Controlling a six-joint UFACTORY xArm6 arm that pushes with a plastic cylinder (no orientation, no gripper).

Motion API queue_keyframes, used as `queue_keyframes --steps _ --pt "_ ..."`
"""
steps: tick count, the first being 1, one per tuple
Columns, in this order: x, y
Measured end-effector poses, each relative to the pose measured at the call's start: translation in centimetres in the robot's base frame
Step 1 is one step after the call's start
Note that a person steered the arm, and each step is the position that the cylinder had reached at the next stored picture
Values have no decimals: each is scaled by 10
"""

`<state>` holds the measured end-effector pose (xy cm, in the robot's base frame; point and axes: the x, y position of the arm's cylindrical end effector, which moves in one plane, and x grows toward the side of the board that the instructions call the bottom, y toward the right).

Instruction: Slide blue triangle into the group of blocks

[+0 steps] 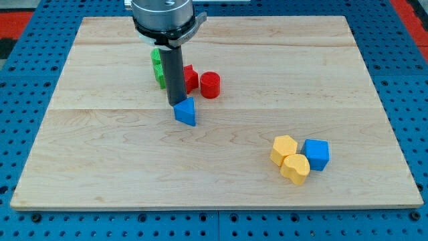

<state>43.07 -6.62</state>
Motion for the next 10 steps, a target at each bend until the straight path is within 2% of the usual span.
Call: queue_keyframes --steps 2,5,7,9,10 --pt "25 1" --pt "48 50" --pt "62 55" --pt "101 79" --pt "104 104"
